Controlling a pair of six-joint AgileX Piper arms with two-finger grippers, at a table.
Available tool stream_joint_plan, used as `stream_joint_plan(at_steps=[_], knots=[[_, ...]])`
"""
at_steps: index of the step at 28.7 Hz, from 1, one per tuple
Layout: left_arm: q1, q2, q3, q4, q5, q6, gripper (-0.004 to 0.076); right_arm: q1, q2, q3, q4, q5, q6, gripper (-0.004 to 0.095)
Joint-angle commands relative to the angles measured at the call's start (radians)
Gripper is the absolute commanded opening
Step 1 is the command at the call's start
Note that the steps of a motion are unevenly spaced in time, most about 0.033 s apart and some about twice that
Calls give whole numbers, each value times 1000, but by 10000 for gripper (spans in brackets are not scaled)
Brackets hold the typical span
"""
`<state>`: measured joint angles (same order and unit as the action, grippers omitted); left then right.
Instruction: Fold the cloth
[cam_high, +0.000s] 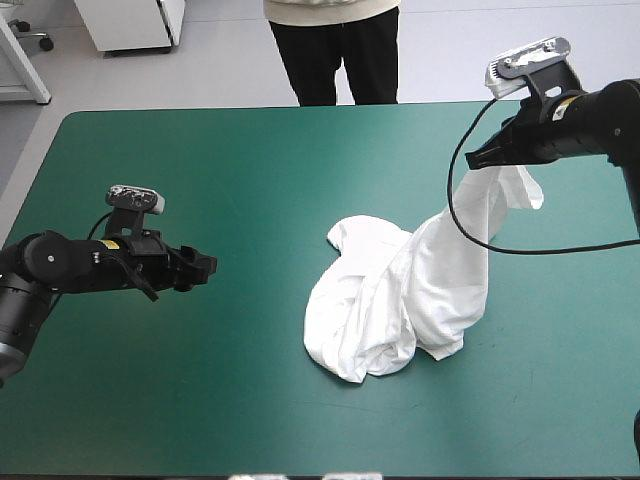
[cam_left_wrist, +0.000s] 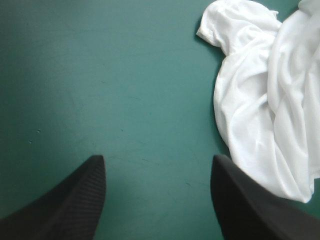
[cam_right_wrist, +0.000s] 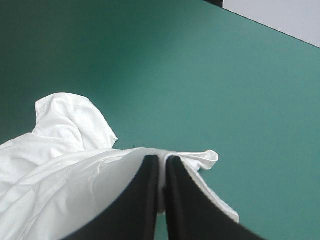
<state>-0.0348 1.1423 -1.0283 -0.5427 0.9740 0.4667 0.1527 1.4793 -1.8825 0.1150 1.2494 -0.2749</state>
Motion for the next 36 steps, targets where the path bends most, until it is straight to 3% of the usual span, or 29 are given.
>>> stream_joint_plan(at_steps=[1,7,11,17,24,36], knots=[[-3,-17,-33,-50,-26,1,452,1,-31,-26,-2,-2,-1,-13],[-17,-17,-33,-147,58,145,452,1,-31,-26,-5,-2,-1,-13],[-114,-17,-33,-130,61,166,452,1,-31,-26,-12,-2,-1,-13],[-348,-5,-33,3,-87,54,452,1,-31,-26,-17,-2,-1,-13],[-537,155,-33,114,-173,-55,452,1,-31,-26,-17,-2,-1,-13],[-564,401,-33,132,-282,-79,452,1,-31,-26,-17,-2,-1,-13]])
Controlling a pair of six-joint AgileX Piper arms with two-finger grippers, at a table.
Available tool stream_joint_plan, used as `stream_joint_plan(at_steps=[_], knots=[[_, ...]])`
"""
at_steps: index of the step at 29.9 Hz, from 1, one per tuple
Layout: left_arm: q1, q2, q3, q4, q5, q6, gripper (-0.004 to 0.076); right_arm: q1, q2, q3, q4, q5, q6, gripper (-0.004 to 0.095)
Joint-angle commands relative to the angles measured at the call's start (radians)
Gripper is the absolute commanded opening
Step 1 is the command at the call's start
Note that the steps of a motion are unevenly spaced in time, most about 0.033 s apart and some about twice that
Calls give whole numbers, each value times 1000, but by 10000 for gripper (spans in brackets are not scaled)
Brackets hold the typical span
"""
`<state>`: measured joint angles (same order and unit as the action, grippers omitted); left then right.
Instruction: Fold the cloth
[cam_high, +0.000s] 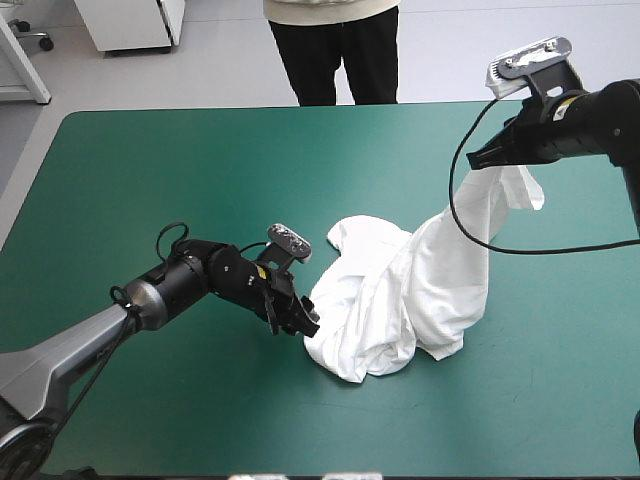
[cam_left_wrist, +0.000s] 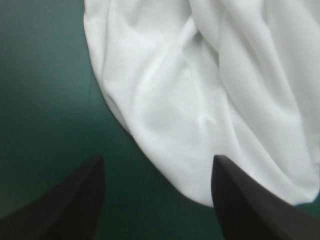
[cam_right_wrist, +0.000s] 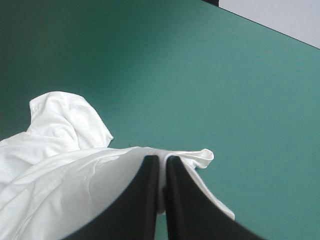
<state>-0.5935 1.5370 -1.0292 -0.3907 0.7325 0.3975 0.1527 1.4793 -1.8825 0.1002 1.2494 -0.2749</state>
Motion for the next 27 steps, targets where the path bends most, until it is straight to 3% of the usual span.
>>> stream_joint_plan(at_steps=[1,10,15,19,27], knots=[[-5,21,-32,-20,-43,-8,452,1,-31,-26,-2,-2,-1,-13],[-69,146,-34,16,-109,8,444,1,-31,-26,-3,-2,-1,-13],[-91,168,-34,75,-91,-35,277,1,-33,-26,-5,-2,-1,-13],[-91,168,-34,127,-66,-50,-11,1,-33,-26,-5,-2,-1,-13],[-91,141,-36,169,-64,-70,-9,1,-33,-26,-8,-2,-6,-13]])
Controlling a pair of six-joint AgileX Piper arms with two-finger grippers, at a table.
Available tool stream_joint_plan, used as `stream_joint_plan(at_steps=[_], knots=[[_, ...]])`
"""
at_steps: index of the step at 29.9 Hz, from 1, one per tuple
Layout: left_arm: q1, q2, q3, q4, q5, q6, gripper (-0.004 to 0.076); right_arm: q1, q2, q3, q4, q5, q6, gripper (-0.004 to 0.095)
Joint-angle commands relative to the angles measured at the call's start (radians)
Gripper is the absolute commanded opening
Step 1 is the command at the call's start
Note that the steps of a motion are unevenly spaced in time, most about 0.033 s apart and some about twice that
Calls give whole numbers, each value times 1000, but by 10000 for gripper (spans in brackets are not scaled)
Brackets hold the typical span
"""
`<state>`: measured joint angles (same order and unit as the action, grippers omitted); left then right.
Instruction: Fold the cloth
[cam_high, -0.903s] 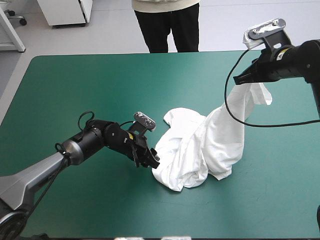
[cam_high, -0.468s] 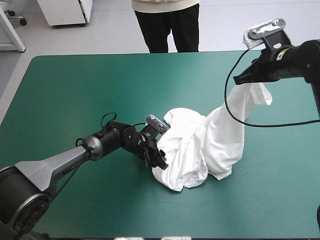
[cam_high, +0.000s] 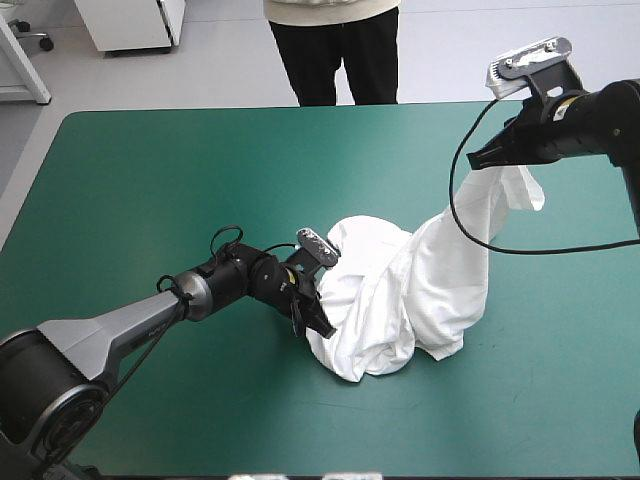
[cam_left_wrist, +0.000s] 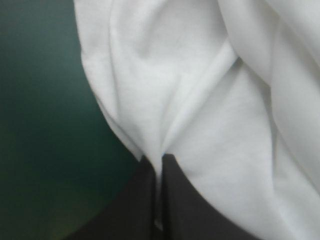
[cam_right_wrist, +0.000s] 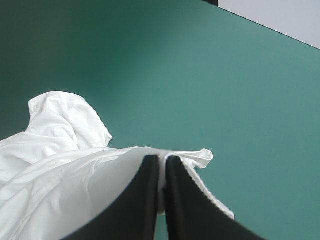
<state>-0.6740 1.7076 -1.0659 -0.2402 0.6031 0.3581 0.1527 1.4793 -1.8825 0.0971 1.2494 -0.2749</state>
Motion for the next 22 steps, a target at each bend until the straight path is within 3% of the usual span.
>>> stream_joint_plan(at_steps=[1,14,22], knots=[[-10,-44,1,46,65,-45,-9,1,-33,-26,-4,-2,-6,-13],[180,-401,-214,155,89,-109,-9,1,-35,-6,37,-2,-34,-13],[223,-478,-423,288,91,-107,-9,2,-58,46,63,-55,-80,-12]])
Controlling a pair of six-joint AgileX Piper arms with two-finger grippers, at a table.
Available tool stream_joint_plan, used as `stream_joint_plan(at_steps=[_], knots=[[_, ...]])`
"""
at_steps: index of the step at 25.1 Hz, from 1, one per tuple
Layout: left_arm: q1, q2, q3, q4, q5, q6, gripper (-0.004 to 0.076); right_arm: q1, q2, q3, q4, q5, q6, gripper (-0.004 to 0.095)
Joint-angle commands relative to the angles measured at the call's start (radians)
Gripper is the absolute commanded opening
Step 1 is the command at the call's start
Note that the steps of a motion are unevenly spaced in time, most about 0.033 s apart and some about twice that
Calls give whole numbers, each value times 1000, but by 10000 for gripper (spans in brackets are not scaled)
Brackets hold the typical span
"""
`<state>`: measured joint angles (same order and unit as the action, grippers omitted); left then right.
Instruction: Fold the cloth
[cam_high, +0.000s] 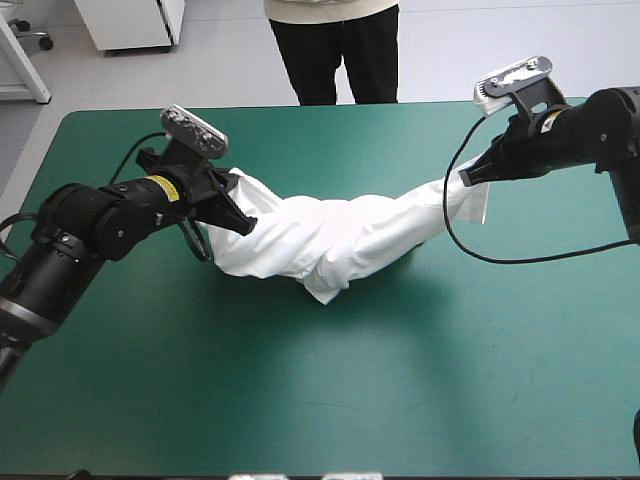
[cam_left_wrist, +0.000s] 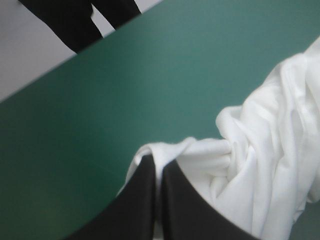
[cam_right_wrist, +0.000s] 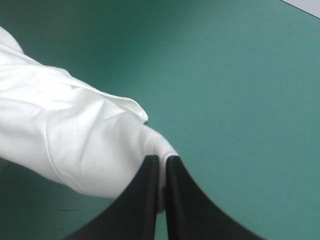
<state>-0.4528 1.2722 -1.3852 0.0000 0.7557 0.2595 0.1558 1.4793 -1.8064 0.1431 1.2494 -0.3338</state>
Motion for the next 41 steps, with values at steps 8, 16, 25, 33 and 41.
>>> stream_joint_plan(at_steps=[8,16,25,33,41], knots=[[2,-45,-440,188,-45,-9,-9,-1,-134,-173,18,-97,-37,-13],[2,-45,-678,208,-43,5,-9,-1,-197,-363,23,-93,-48,-13],[2,-72,-756,170,167,25,-9,-1,-288,-453,36,-1,-22,-12],[2,-256,-471,82,313,-132,-9,-1,-503,-29,13,-1,105,-11],[2,-375,139,94,47,-302,-9,-1,-514,410,1,-83,149,-11]])
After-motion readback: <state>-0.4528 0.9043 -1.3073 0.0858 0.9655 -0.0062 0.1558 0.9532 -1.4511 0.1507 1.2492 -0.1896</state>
